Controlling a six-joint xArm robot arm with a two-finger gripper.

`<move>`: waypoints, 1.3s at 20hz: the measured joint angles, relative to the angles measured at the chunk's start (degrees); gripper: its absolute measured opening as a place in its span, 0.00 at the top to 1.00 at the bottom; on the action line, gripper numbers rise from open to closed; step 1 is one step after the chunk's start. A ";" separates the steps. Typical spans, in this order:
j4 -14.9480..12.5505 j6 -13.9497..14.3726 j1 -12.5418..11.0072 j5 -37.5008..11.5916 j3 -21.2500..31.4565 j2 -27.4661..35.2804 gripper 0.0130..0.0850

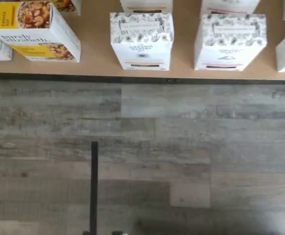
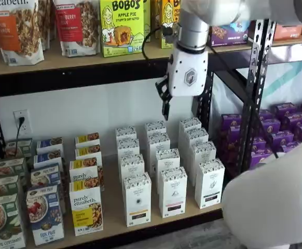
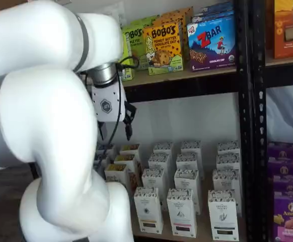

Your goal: Pick up the white box with a yellow strip in the middle, on the bottom shelf, the fourth box from the left

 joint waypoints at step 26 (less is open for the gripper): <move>-4.96 7.11 4.51 -37.25 4.52 28.37 0.00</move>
